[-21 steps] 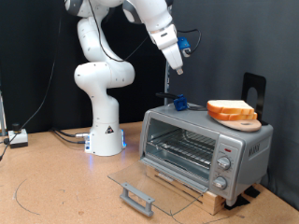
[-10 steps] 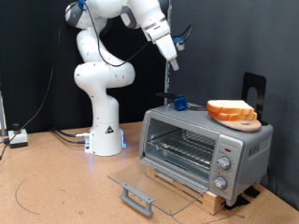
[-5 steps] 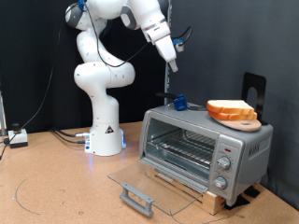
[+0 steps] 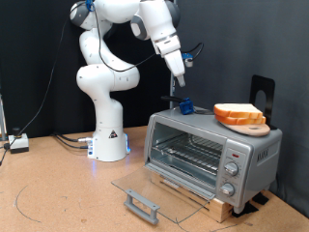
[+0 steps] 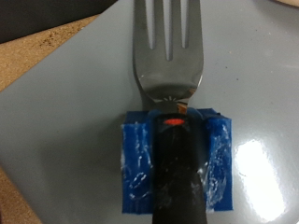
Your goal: Make a piece of toast with the oven
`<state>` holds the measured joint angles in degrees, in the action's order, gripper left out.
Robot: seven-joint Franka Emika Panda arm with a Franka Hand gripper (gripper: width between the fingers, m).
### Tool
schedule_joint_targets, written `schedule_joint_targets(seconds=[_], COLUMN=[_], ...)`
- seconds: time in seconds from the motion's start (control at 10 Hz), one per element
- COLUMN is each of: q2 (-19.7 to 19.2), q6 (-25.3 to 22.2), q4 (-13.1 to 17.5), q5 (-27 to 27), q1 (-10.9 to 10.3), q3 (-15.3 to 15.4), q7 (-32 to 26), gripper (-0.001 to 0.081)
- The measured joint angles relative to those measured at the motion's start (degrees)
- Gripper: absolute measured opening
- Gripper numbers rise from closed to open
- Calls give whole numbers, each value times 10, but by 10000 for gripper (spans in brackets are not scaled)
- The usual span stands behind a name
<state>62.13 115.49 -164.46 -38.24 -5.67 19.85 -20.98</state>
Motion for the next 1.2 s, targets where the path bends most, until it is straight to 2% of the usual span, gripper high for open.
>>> schedule_joint_targets(seconds=[0.8, 1.2], q2=[-59, -89], q6=[55, 98], q4=[-20, -30], q5=[-25, -52], q1=[0, -1], q3=[42, 81], q7=[-6, -7], gripper=[809, 809])
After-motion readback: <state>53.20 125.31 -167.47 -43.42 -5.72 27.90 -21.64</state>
